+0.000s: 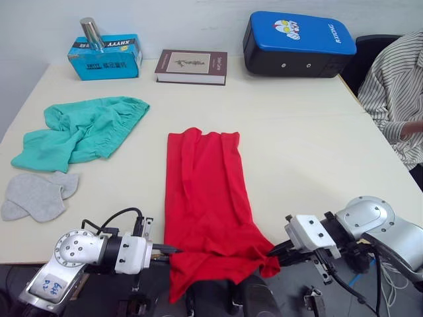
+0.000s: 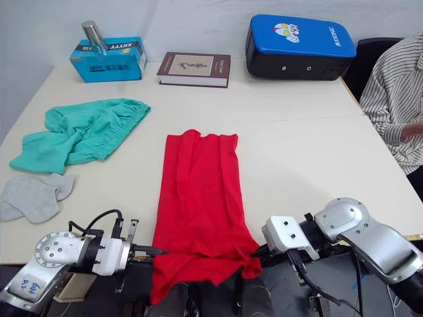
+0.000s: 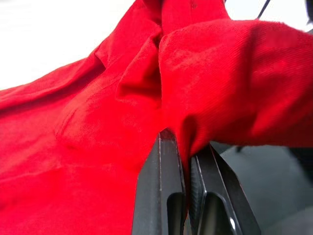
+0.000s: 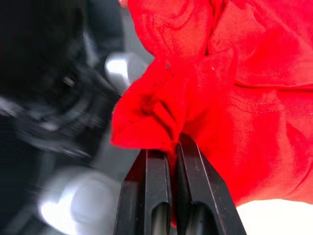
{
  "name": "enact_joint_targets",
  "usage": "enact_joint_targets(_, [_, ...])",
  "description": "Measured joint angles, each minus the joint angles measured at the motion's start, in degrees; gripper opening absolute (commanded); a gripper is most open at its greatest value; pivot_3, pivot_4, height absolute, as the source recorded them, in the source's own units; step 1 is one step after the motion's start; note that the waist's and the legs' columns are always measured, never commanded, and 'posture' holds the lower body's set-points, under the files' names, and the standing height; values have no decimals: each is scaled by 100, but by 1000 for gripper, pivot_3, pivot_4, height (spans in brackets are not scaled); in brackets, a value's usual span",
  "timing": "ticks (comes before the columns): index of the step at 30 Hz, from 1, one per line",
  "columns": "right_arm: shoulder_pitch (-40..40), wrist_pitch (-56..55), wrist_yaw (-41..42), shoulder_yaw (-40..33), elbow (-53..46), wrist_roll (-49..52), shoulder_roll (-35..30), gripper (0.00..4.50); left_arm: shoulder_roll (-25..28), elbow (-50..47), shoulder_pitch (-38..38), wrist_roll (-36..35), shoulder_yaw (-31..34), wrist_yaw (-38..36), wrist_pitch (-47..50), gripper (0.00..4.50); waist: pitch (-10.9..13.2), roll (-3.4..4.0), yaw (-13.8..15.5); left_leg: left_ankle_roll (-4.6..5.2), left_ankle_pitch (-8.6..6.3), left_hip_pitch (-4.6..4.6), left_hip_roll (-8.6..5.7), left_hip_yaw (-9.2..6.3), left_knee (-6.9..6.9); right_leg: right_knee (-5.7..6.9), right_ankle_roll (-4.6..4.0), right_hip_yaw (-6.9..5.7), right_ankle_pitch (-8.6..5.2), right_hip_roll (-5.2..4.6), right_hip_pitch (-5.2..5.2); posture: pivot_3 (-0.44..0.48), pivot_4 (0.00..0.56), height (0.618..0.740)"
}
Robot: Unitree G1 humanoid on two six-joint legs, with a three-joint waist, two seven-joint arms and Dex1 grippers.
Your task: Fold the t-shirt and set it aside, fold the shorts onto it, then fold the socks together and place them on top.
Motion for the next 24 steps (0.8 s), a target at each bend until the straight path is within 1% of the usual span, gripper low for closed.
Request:
enact_joint_targets(4, [165,426,48,-48,-163,65,-61,0,65,-254,108,-327,221,-23,467,21,1,-1,7,14,9,-9,-1,-1,0,-12,2,-7,0,2,0,0,150,740])
enact_joint_targets(7, [92,839,179,-190,-167,320,-146,0,76,-439,184,-731,376,-21,979,21,4,-6,7,10,9,-14,-1,-1,3,-19,6,-8,2,2,1,0,150,740])
enact_joint_targets(10, [-455,1476,196,-461,-137,973,-88,0,327,-529,149,-1309,644,-33,1754,21,13,-14,-19,9,10,-15,1,-1,6,-17,6,-7,3,4,-1,0,150,740])
enact_joint_targets(12, [-923,1843,125,-592,8,1293,141,0,447,-524,-3,-1721,850,-15,2282,21,15,-18,-14,11,9,-12,4,-7,5,-15,5,-8,2,10,0,0,150,740])
enact_joint_targets(14, [-1342,2008,68,-600,320,1327,417,0,442,-416,-341,-2071,1015,121,2773,21,18,-18,-5,11,9,-14,5,-9,5,-12,4,-9,2,13,-1,0,150,740])
enact_joint_targets(17, [-2345,2041,-14,-407,1329,920,1083,0,182,262,-1430,-2671,1271,640,3693,21,27,-23,0,19,33,-18,4,-11,9,-8,-3,-13,13,16,-1,0,150,740])
enact_joint_targets(18, [-2689,1977,-95,-355,1777,719,1360,0,112,558,-1841,-2772,1321,797,3950,21,29,-27,-1,-7,51,-19,4,-11,10,-8,-1,-14,20,22,-1,0,150,740])
enact_joint_targets(21, [-3445,1437,-296,-175,3113,-29,2076,0,-112,1345,-2757,-2795,1317,1076,4467,21,29,-27,-6,-17,57,-22,2,-5,11,-4,3,-14,24,33,-2,0,150,740])
enact_joint_targets(24, [-4223,724,-637,-59,4910,-766,2930,0,-522,2410,-3663,-2518,1215,1255,4659,21,30,-30,-23,-18,64,-37,2,23,16,4,5,-10,24,64,-30,0,150,740])
